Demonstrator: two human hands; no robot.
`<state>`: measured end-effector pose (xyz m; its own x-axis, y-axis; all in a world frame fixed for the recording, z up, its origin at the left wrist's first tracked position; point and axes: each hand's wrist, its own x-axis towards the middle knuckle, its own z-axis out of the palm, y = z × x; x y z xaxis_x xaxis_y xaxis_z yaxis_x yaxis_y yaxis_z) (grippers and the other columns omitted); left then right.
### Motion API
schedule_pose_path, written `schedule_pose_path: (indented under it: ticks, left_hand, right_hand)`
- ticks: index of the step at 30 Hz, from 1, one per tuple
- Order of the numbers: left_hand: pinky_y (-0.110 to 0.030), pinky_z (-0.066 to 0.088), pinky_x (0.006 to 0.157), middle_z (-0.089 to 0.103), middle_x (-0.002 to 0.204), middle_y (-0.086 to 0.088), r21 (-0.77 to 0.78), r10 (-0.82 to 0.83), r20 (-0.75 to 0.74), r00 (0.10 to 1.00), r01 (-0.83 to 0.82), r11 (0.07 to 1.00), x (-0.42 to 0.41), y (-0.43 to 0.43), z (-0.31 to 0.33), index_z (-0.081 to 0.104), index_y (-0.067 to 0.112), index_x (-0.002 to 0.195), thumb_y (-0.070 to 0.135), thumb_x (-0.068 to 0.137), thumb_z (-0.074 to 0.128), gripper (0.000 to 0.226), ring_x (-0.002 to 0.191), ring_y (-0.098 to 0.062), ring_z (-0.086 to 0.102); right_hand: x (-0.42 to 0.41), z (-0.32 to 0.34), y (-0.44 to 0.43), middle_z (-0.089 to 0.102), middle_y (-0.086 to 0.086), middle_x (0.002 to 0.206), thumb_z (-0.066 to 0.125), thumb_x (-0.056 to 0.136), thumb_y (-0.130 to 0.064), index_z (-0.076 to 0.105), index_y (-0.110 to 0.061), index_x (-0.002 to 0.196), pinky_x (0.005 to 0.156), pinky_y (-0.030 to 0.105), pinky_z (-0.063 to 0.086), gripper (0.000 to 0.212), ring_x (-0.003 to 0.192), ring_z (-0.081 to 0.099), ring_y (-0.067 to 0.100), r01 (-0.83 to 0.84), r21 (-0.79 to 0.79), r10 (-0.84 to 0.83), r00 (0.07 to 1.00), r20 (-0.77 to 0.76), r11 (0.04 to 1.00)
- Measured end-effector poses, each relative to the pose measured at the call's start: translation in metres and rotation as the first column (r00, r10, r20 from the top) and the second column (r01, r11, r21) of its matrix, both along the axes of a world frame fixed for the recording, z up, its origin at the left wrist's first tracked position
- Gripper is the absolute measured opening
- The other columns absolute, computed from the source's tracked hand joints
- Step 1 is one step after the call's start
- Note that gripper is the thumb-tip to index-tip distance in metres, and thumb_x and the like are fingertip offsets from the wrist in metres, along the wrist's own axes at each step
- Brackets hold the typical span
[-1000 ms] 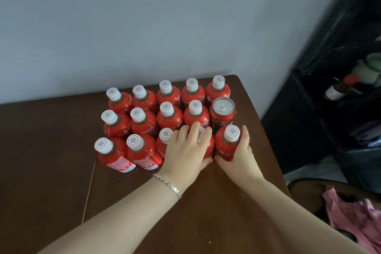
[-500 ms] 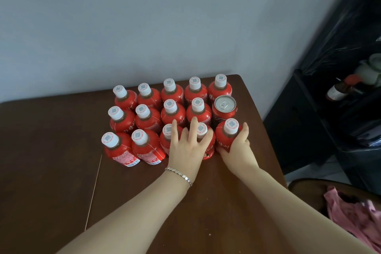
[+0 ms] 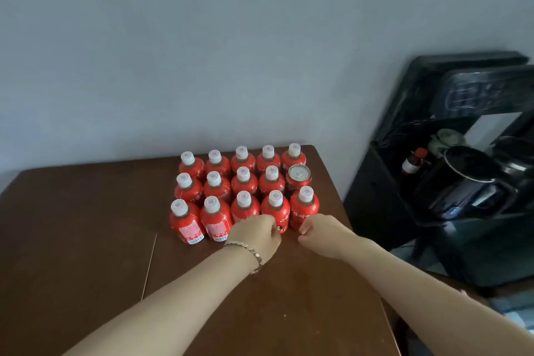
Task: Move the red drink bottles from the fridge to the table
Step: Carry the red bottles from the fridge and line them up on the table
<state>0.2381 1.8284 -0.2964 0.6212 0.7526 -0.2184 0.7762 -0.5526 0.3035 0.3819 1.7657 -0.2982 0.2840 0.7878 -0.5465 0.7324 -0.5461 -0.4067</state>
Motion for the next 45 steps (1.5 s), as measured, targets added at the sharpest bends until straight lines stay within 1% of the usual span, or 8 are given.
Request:
schedule_pose_path:
  ticks: [3,11,18,21,28,31,41,45]
  left_hand:
    - [-0.033,0.049,0.072,0.065,0.09,-0.007,-0.031,0.026,0.057,0.998,-0.025,0.999,-0.011,-0.007,0.029,0.06,0.012,0.09,0.024,0.093,0.039,0.025,0.085,-0.027,0.062]
    - [-0.032,0.047,0.079,0.064,0.097,-0.007,0.055,-0.292,0.068,0.954,0.289,0.956,-0.03,-0.062,0.109,0.06,0.014,0.084,0.017,0.092,0.038,0.024,0.094,-0.028,0.062]
    - [-0.032,0.048,0.079,0.066,0.107,-0.005,0.087,-0.681,0.074,0.729,0.675,0.733,-0.01,-0.194,0.172,0.064,0.016,0.101,0.021,0.091,0.044,0.023,0.097,-0.027,0.062]
    - [-0.031,0.045,0.082,0.064,0.113,-0.005,0.142,-0.814,0.087,0.575,0.801,0.581,0.003,-0.276,0.197,0.063,0.017,0.107,0.025,0.092,0.045,0.024,0.102,-0.027,0.06]
    - [-0.031,0.046,0.081,0.065,0.113,-0.005,0.255,-0.988,0.088,0.125,0.956,0.144,-0.008,-0.516,0.239,0.064,0.016,0.108,0.025,0.091,0.047,0.026,0.102,-0.026,0.061]
    - [-0.03,0.046,0.08,0.065,0.113,-0.004,0.297,-0.993,0.091,-0.071,0.954,-0.041,-0.04,-0.626,0.245,0.064,0.016,0.107,0.023,0.089,0.046,0.027,0.102,-0.026,0.061]
    - [-0.04,0.051,0.086,0.062,0.118,-0.008,0.331,-0.829,-0.044,-0.557,0.775,-0.538,-0.187,-0.973,0.253,0.062,0.009,0.113,0.019,0.095,0.04,0.03,0.109,-0.029,0.059]
    - [-0.035,0.049,0.079,0.066,0.11,-0.009,0.293,-0.768,0.02,-0.64,0.738,-0.608,-0.225,-1.078,0.26,0.064,0.009,0.104,0.023,0.091,0.044,0.027,0.101,-0.029,0.062]
  right_hand:
    - [-0.015,0.036,-0.016,0.064,0.007,0.086,0.049,0.086,-0.019,0.065,-0.007,0.081,0.073,0.031,0.052,0.021,0.079,0.061,0.02,-0.009,0.006,0.009,1.0,0.027,1.0]
    - [-0.059,0.13,-0.113,0.07,0.003,0.1,0.053,0.085,-0.024,0.071,-0.008,0.087,0.086,0.035,0.053,0.024,0.091,0.063,0.021,0.125,0.082,-0.142,0.955,0.261,0.989]
    - [-0.1,0.192,-0.278,0.07,0.006,0.105,0.051,0.09,-0.023,0.07,-0.01,0.102,0.075,0.028,0.052,0.026,0.086,0.063,0.022,0.424,0.123,-0.437,0.815,0.379,0.897]
    - [-0.12,0.219,-0.37,0.071,0.007,0.104,0.053,0.091,-0.021,0.068,-0.008,0.105,0.061,0.02,0.047,0.025,0.078,0.058,0.02,0.613,0.142,-0.616,0.696,0.368,0.777]
    - [-0.208,0.258,-0.601,0.075,-0.002,0.085,0.054,0.089,-0.019,0.07,-0.018,0.096,0.081,0.025,0.053,0.018,0.074,0.059,0.01,0.861,0.284,-0.868,0.293,0.401,0.422]
    - [-0.264,0.266,-0.694,0.075,0.0,0.092,0.056,0.092,-0.022,0.07,-0.016,0.101,0.072,0.023,0.049,0.018,0.076,0.061,0.008,0.918,0.315,-0.925,0.117,0.362,0.24]
    - [-0.46,0.274,-0.992,0.07,0.004,0.094,0.053,0.091,-0.02,0.067,-0.012,0.101,0.085,0.033,0.053,0.019,0.094,0.065,0.021,0.91,0.337,-0.846,-0.367,0.388,-0.24]
    - [-0.518,0.275,-1.083,0.07,0.008,0.096,0.05,0.09,-0.015,0.067,-0.011,0.099,0.08,0.034,0.051,0.019,0.091,0.064,0.024,0.852,0.344,-0.767,-0.511,0.389,-0.393]
